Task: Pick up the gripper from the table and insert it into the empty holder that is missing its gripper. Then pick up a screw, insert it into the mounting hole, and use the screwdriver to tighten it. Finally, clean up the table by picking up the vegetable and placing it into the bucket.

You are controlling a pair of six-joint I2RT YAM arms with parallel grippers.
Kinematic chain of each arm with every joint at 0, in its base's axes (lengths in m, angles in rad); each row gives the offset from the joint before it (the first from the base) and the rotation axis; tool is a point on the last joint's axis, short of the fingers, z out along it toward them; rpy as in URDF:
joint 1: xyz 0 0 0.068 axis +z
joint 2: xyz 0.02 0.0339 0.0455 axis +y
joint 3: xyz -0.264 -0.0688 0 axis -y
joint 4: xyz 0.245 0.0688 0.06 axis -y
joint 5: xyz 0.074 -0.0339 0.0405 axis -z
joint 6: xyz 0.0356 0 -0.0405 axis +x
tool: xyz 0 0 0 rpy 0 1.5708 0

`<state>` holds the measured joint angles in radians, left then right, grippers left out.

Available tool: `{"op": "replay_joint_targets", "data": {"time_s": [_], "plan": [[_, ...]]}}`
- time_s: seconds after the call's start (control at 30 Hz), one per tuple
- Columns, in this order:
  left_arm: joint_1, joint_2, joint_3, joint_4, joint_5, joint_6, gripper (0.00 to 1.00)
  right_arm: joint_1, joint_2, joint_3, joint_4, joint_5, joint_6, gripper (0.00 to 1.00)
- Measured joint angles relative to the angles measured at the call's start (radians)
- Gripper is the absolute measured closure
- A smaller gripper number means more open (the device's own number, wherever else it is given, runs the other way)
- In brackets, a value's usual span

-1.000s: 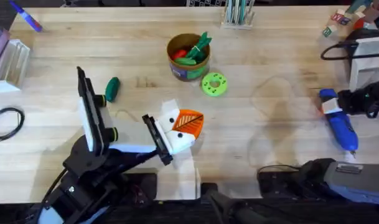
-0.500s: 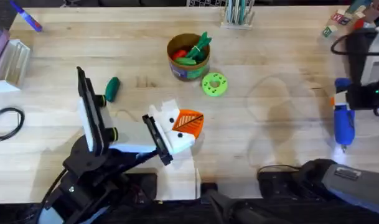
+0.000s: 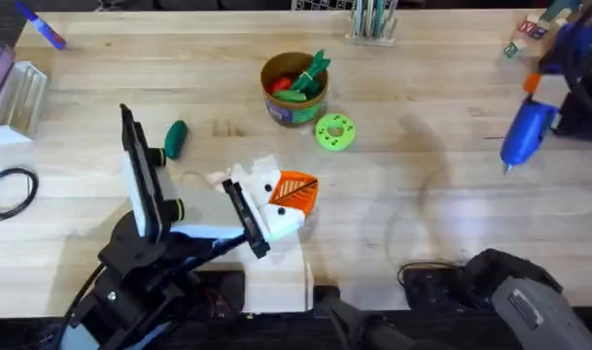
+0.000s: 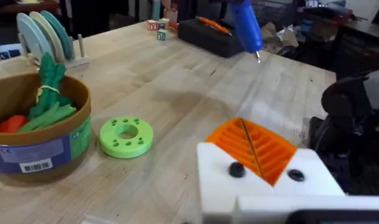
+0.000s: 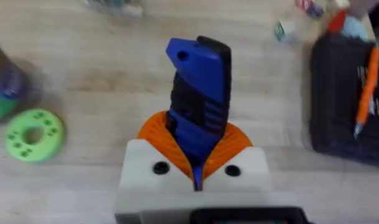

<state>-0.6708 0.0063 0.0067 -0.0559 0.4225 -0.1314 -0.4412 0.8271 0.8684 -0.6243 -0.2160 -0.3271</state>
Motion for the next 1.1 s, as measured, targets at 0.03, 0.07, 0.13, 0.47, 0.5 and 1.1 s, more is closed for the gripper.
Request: {"op": "replay_joint_targets", "data": {"time_s": [0.03, 0.07, 0.13, 0.47, 0.5, 1.1], "plan": [[0.000, 0.000, 0.000, 0.000, 0.000, 0.000, 0.996, 0.032, -0.041, 0.000, 0.017, -0.025, 0.028, 0.980], [0.000, 0.000, 0.000, 0.000, 0.000, 0.000, 0.996, 0.060, -0.075, 0.000, 0.036, -0.044, 0.059, 0.980], [0.000, 0.000, 0.000, 0.000, 0.000, 0.000, 0.996, 0.120, -0.141, -0.005, 0.100, -0.082, 0.132, 0.981], [0.000, 0.000, 0.000, 0.000, 0.000, 0.000, 0.996, 0.600, -0.308, -0.218, 0.675, -0.178, 0.470, 0.982], [0.000, 0.000, 0.000, 0.000, 0.000, 0.000, 0.996, 0.656, -0.297, -0.222, 0.709, -0.179, 0.481, 0.982], [0.000, 0.000, 0.000, 0.000, 0.000, 0.000, 0.996, 1.215, 0.068, -0.224, 1.130, -0.199, 0.514, 0.982]]}}
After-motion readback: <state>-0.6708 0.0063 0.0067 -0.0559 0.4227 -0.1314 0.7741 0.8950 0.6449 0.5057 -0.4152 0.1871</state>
